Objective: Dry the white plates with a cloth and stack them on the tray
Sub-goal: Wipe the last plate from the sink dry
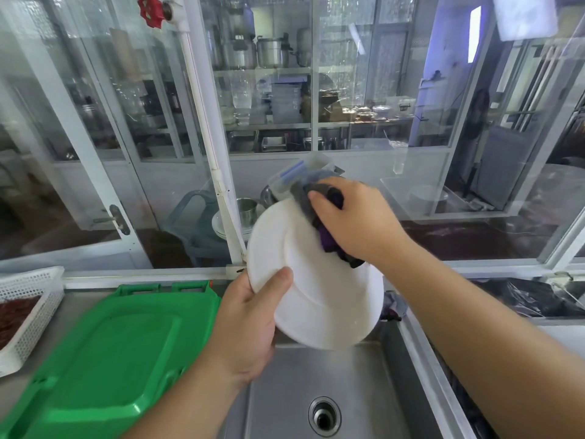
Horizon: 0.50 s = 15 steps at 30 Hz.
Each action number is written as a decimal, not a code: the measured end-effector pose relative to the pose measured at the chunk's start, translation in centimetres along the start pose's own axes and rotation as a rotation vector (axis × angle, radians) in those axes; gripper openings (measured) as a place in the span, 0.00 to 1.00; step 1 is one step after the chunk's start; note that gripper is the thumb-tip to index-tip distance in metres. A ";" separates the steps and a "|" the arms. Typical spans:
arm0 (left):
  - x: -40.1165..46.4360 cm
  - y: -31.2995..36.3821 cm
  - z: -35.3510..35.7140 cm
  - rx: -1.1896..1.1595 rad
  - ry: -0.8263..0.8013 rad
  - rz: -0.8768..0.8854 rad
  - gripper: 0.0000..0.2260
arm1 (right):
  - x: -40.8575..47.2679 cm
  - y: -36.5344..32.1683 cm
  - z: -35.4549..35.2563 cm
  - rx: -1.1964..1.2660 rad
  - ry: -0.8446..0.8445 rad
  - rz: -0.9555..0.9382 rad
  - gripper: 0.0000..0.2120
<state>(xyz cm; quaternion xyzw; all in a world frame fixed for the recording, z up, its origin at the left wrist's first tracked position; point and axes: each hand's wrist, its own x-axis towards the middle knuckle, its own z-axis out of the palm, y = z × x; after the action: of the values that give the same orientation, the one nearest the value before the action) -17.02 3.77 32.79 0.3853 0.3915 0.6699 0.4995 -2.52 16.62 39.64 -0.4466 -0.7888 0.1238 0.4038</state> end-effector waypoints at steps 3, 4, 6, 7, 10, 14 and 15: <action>0.2 0.1 -0.2 0.013 0.034 0.054 0.11 | 0.0 2.2 0.3 0.124 0.004 0.206 0.12; 0.3 0.0 -0.3 0.022 0.047 0.071 0.11 | -0.1 2.9 0.4 0.164 0.004 0.263 0.13; 0.4 -0.2 -0.6 0.044 0.068 0.105 0.11 | -1.0 4.1 0.6 0.227 0.012 0.359 0.13; 0.5 -0.2 -0.7 0.048 0.072 0.123 0.12 | -1.6 4.5 0.7 0.258 0.021 0.394 0.13; 1.1 -0.3 -1.1 0.081 0.095 0.198 0.16 | -3.6 5.0 1.9 0.416 0.079 0.472 0.10; 1.7 -1.1 -1.2 0.137 0.131 0.285 0.16 | -6.3 4.4 4.8 0.997 0.094 0.731 0.05; 1.7 -1.4 -1.2 0.146 0.132 0.284 0.16 | -6.7 4.3 5.2 1.158 0.083 0.834 0.06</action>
<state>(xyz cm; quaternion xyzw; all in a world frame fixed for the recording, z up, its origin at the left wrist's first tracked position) -17.94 5.49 31.27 0.4271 0.4127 0.7275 0.3435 -1.98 14.56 30.34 -0.4291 -0.3439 0.6499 0.5247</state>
